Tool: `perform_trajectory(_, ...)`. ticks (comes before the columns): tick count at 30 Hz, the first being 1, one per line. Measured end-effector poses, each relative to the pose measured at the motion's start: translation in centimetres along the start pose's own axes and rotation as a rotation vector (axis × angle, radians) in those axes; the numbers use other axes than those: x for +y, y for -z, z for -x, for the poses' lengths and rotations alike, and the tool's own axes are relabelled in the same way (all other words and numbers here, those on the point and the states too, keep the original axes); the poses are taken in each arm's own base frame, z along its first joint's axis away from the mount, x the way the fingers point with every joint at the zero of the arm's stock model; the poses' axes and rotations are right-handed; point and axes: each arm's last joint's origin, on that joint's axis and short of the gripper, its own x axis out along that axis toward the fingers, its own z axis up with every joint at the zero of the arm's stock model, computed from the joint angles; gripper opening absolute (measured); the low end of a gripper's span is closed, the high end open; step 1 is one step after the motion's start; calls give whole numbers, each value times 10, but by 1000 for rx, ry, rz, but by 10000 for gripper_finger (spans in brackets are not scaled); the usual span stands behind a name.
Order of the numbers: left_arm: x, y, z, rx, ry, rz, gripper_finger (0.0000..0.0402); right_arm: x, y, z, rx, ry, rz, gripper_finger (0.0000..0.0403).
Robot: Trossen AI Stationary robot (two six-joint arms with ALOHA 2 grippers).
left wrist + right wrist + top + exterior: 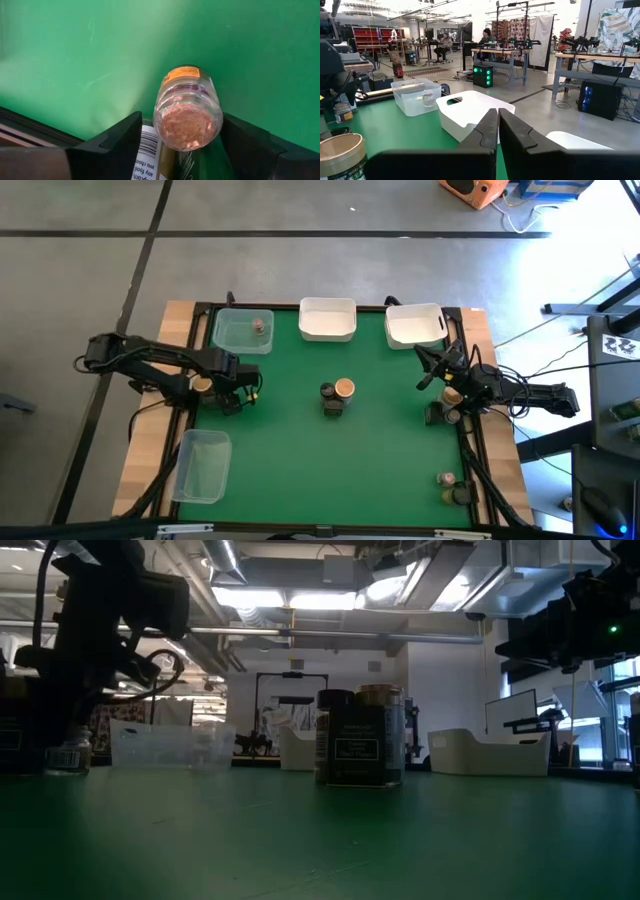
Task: Sort spices by type
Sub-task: Put the top left small brown seasoning bottle into the top transparent bin
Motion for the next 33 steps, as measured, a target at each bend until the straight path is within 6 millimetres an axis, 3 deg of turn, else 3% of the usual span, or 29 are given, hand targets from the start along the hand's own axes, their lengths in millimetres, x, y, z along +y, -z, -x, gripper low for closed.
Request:
perform_trajectory(9, -1, -2, 0, -21, 14, -3, 159, 0, 0, 0, 0, 0, 0, 16)
perform_trajectory(16, -1, -4, 4, -30, 19, -1, 160, 0, 0, 0, 0, 0, 0, 16)
perform_trajectory(23, 0, -22, 41, -156, 4, -19, 163, 0, 0, 0, 0, 1, 0, 16)
perform_trajectory(33, 38, -41, 94, -305, -186, 85, 168, 0, 0, 0, 0, 1, 0, 16)
